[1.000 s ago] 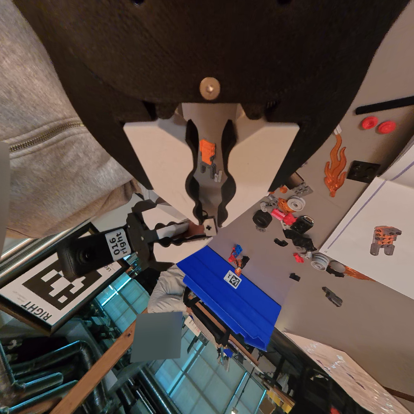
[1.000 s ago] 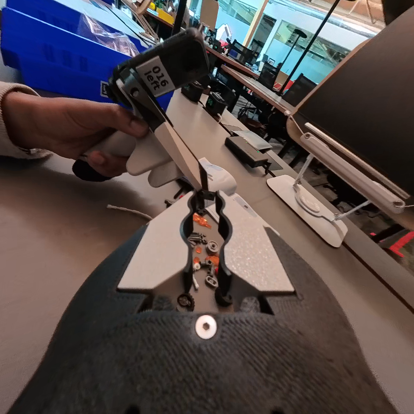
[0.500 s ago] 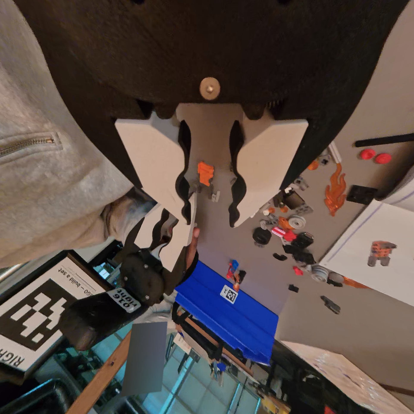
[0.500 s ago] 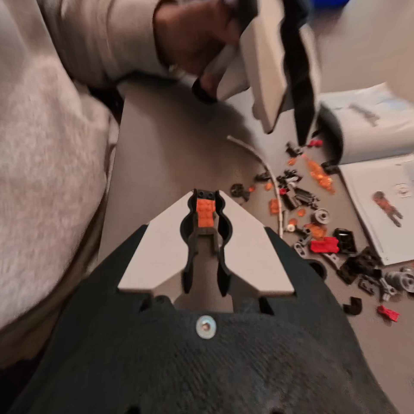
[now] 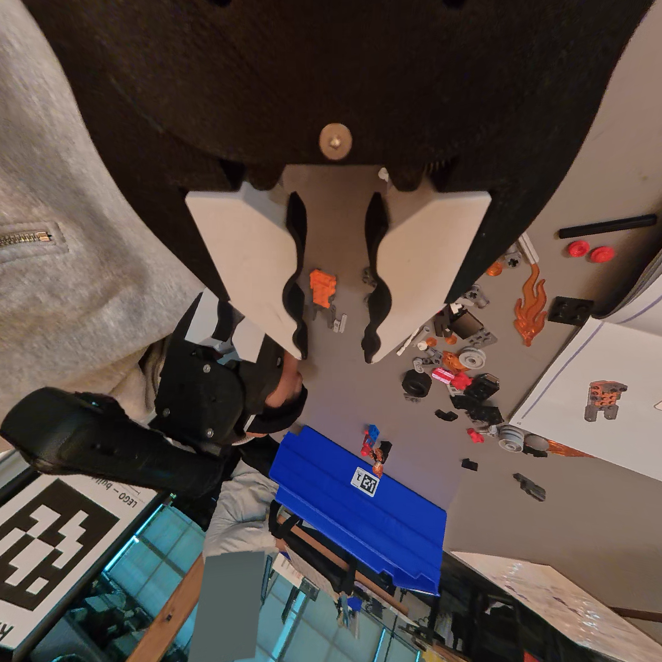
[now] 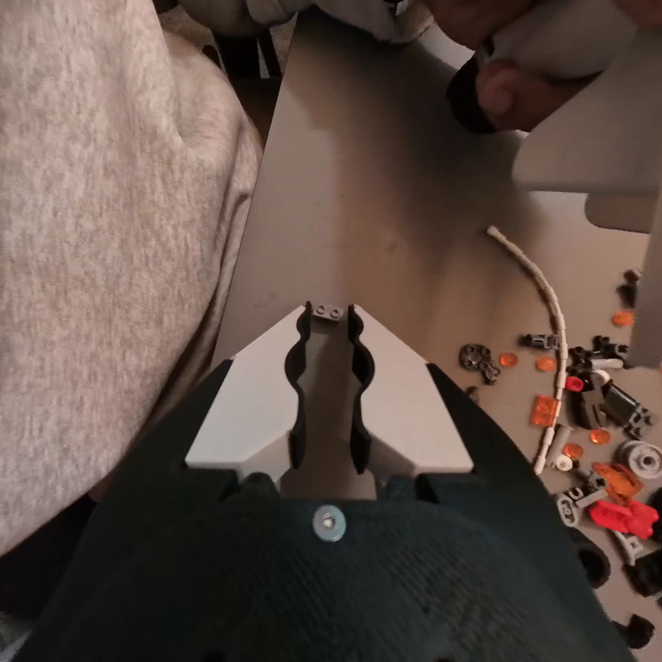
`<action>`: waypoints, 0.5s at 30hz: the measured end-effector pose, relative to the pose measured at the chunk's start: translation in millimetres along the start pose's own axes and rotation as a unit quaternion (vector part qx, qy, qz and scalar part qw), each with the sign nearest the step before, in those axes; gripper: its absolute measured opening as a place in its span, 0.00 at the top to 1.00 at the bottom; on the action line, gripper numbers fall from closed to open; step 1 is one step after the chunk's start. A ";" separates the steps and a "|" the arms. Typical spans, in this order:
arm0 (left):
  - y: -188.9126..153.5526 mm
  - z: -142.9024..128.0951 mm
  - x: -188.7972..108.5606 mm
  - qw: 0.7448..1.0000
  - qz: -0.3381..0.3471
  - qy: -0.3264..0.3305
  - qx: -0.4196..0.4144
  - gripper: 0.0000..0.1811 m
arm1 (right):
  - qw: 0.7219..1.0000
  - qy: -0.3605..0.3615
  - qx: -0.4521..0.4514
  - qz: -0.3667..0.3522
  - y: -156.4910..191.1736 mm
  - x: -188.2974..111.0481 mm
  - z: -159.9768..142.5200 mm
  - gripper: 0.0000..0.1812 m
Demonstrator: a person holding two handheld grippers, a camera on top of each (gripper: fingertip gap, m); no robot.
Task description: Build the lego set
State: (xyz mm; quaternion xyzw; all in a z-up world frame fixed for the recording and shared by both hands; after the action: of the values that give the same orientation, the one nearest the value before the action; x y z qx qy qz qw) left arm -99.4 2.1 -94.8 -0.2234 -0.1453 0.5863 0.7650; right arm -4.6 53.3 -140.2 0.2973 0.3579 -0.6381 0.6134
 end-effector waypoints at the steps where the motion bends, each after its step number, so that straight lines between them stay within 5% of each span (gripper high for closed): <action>1: 0.0 -0.1 -0.1 1.000 0.001 0.001 0.002 0.84 | 1.000 -0.007 0.004 -0.007 -0.5 -1.8 -0.3 0.88; 7: -7.2 -7.0 0.8 0.999 -0.004 0.037 0.023 0.83 | 0.991 -0.086 0.078 -0.064 -6.1 -21.5 -7.0 0.84; 12: -37.3 -51.5 11.6 0.983 -0.043 0.173 0.030 0.78 | 0.964 -0.149 0.148 -0.165 -17.7 -43.2 -30.9 0.80; 15: -46.8 -75.7 21.4 0.970 -0.026 0.239 0.035 0.66 | 0.955 -0.143 0.167 -0.201 -24.2 -43.1 -50.8 0.78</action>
State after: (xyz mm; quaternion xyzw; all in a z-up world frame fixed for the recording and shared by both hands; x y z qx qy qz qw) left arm -18.0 -0.2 -136.6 -0.3265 0.0567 0.5001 0.8000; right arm -28.6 119.4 -131.5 0.2227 0.2072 -0.8347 0.4590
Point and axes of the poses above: each gripper's, where its closed fingertips meet, x out along the fingers, z out of its top, y = z × x across the jaws, the point moved 5 cm from there along -x, back along the fingers, and after that the axes turned 12 degrees about -z, right-handed, at the moved point
